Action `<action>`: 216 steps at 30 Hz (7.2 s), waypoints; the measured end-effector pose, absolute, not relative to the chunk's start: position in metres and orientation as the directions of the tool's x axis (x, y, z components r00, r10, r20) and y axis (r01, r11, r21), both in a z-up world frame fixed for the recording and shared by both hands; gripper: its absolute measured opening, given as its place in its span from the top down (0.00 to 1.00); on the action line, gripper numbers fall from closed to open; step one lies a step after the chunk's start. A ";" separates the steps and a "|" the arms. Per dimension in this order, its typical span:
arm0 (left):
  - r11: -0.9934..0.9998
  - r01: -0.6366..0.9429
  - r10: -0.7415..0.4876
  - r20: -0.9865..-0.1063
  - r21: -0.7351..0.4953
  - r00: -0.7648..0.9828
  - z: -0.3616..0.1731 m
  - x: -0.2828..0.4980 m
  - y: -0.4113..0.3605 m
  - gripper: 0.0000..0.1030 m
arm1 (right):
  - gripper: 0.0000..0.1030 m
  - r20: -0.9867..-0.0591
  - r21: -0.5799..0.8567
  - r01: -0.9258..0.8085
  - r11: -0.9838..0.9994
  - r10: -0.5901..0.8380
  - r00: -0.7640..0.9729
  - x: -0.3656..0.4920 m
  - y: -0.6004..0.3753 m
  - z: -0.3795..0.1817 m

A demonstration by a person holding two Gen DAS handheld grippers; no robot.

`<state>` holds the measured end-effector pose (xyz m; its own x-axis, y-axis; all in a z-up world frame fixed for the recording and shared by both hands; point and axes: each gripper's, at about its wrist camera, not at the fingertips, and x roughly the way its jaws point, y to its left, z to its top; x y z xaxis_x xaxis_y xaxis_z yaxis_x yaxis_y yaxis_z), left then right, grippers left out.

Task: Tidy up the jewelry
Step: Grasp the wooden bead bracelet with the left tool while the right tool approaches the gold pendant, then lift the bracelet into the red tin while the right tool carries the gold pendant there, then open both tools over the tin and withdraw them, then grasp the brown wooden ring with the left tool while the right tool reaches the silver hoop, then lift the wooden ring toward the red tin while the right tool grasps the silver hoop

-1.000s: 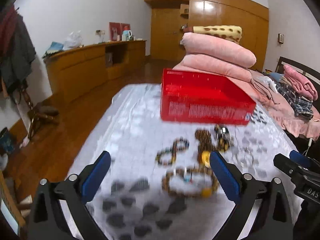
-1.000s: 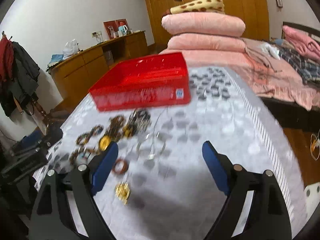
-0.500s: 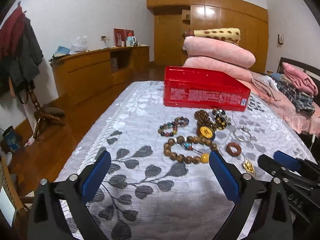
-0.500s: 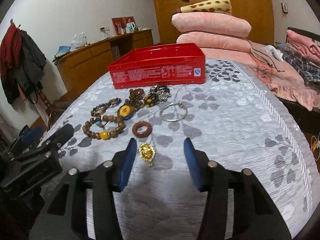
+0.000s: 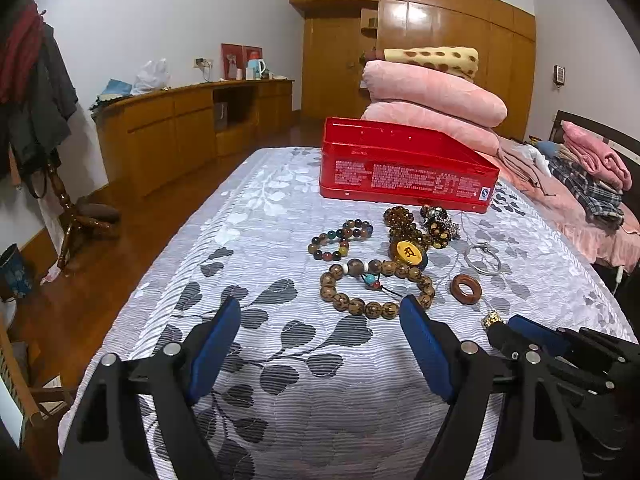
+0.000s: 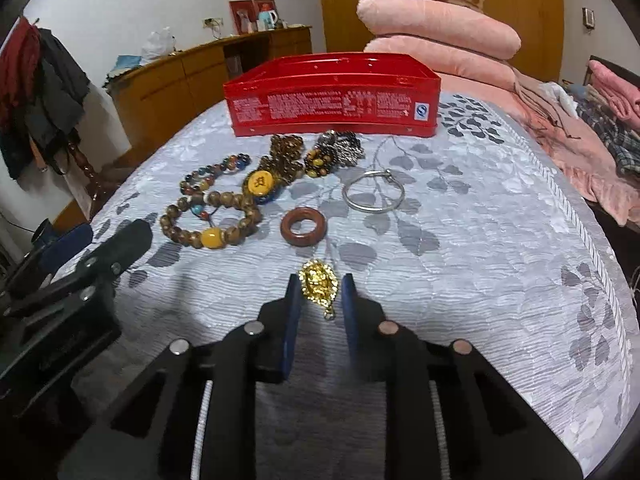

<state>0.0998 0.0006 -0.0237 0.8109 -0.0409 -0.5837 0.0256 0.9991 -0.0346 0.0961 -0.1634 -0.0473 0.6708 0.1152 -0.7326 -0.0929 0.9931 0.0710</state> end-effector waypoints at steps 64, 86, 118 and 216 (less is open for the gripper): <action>0.976 0.106 -0.201 -0.613 -0.188 0.764 0.008 0.173 -0.010 0.89 | 0.84 -0.659 0.135 -0.064 0.989 0.138 0.739 0.159 -0.204 0.000; 0.966 0.125 -0.222 -0.474 -0.228 0.852 0.082 0.285 -0.032 0.89 | 0.84 -0.587 0.195 -0.050 0.979 0.157 0.794 0.289 -0.228 0.059; 0.997 0.071 -0.081 -0.594 -0.041 0.800 0.015 0.188 -0.018 0.42 | 0.62 -0.653 0.171 -0.078 0.982 0.172 0.738 0.167 -0.227 -0.003; 0.966 0.189 -0.256 -0.731 -0.175 0.633 -0.031 0.172 -0.072 0.72 | 0.58 -0.811 0.044 -0.030 0.999 0.053 0.583 0.159 -0.237 -0.043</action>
